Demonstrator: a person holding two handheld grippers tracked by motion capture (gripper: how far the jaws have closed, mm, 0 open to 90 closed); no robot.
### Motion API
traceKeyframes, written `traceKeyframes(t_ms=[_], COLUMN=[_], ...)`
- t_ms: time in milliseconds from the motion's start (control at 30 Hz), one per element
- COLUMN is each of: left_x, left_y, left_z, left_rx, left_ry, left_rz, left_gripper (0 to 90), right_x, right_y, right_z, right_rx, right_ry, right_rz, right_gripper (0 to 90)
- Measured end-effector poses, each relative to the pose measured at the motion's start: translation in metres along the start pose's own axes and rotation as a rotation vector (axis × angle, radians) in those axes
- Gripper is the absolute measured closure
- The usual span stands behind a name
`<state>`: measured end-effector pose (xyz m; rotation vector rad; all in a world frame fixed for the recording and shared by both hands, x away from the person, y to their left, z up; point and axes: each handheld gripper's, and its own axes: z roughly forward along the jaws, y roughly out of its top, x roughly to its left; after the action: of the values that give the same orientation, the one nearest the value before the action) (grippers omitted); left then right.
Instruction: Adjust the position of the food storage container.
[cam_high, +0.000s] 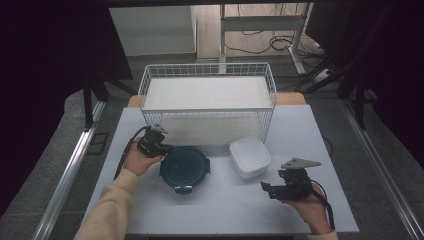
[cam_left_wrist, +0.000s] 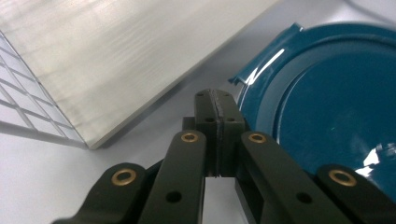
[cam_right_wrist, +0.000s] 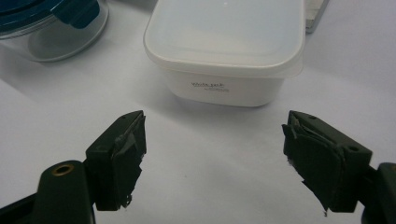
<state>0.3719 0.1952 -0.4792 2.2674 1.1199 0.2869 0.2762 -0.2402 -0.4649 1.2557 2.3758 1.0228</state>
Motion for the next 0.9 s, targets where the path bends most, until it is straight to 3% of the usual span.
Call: traceKeyframes(t_ms=[233, 367, 633, 900], left_x=[-0.0002, -0.0001, -0.0034, -0.0080], left_y=[-0.0005, -0.0008, -0.0017, -0.0025], left_z=[-0.0001, -0.0009, -0.0012, -0.0009], left_rx=[-0.004, 0.003, -0.002, -0.012], left_ry=[-0.005, -0.003, 0.005, -0.014], left_rz=[0.014, 0.046, 0.058, 0.070], left_gripper=[90.0, 90.0, 90.0, 90.0], right_x=[0.0004, 0.0008, 0.0017, 0.0001], right_y=[-0.0005, -0.0004, -0.0002, 0.0004], right_z=[0.0018, 0.0020, 0.0022, -0.0001], right_rx=[0.005, 0.008, 0.010, 0.001], right_ry=[-0.001, 0.000, 0.001, -0.002], right_rz=[-0.002, -0.001, -0.003, -0.002], right_gripper=[20.8, 20.9, 20.9, 20.8])
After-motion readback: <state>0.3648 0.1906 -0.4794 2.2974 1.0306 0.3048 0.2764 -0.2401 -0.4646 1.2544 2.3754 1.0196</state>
